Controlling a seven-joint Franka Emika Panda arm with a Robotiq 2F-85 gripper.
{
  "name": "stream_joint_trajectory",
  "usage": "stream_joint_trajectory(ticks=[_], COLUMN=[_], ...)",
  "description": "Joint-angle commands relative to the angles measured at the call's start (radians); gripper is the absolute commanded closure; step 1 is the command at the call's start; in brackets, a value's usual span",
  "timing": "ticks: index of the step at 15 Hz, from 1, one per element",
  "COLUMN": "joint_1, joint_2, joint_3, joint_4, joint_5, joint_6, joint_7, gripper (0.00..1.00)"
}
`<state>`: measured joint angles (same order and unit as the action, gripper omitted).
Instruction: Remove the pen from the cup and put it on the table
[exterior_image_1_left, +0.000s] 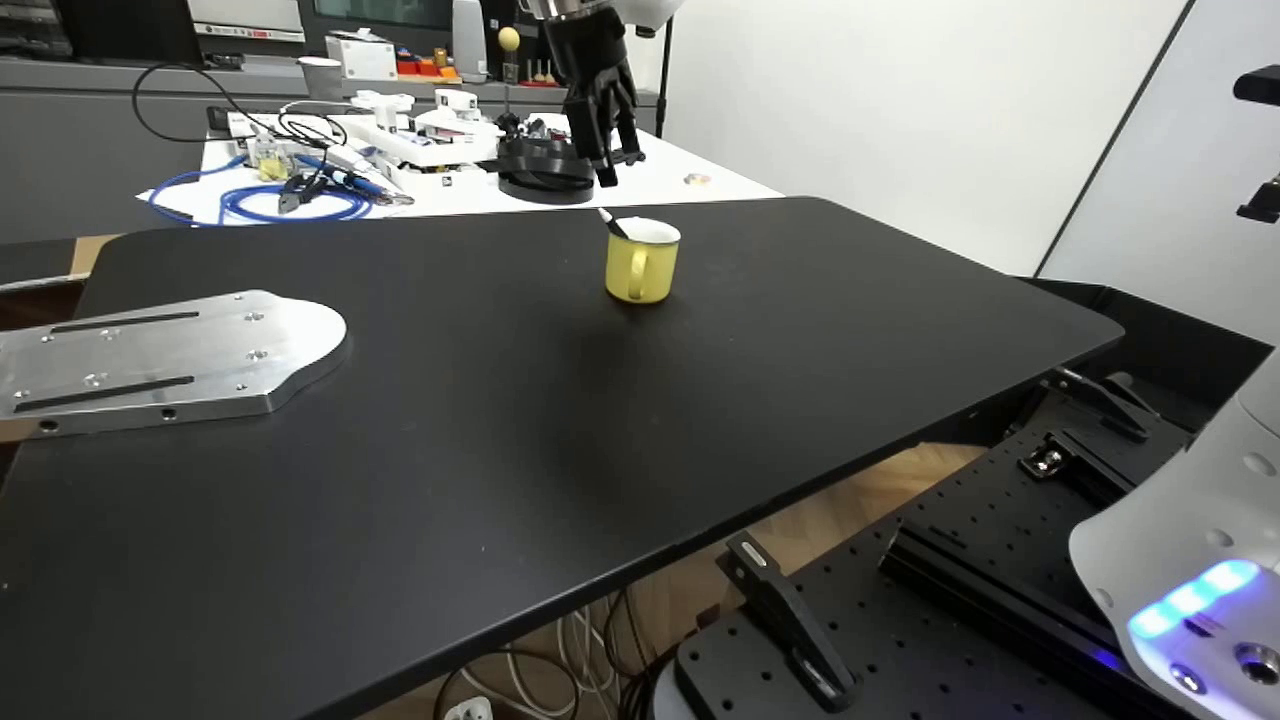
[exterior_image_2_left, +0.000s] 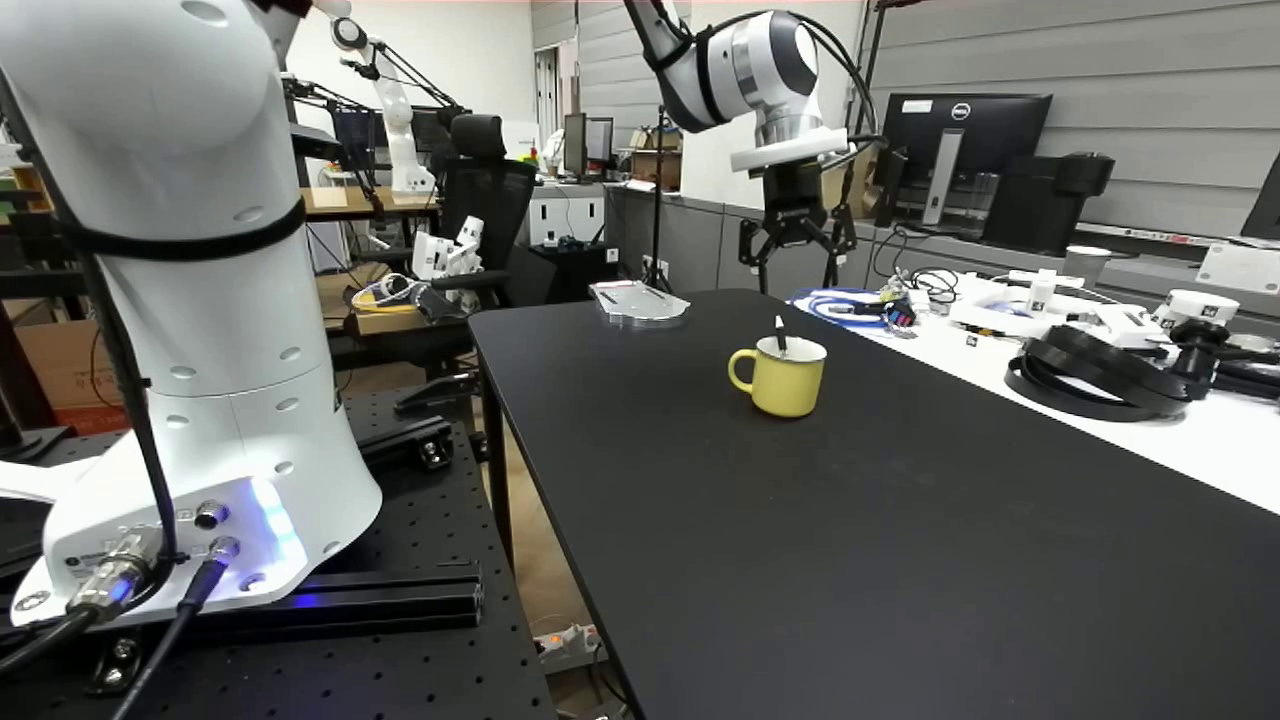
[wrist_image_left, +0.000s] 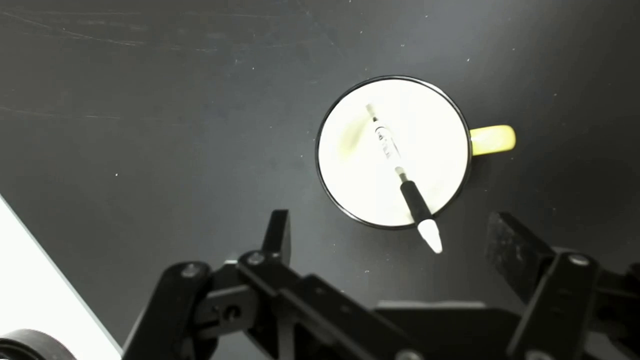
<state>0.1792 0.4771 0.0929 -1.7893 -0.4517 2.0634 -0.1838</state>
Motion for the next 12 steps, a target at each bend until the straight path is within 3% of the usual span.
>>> stream_joint_trajectory(ticks=[1,12], joint_1=[0.004,0.057], joint_2=[0.001,0.053], joint_3=[-0.003,-0.011], joint_4=[0.004,0.034], joint_5=[0.002,-0.032], joint_6=[-0.003,-0.065], joint_7=[-0.002,0.042], gripper=[0.00,0.00])
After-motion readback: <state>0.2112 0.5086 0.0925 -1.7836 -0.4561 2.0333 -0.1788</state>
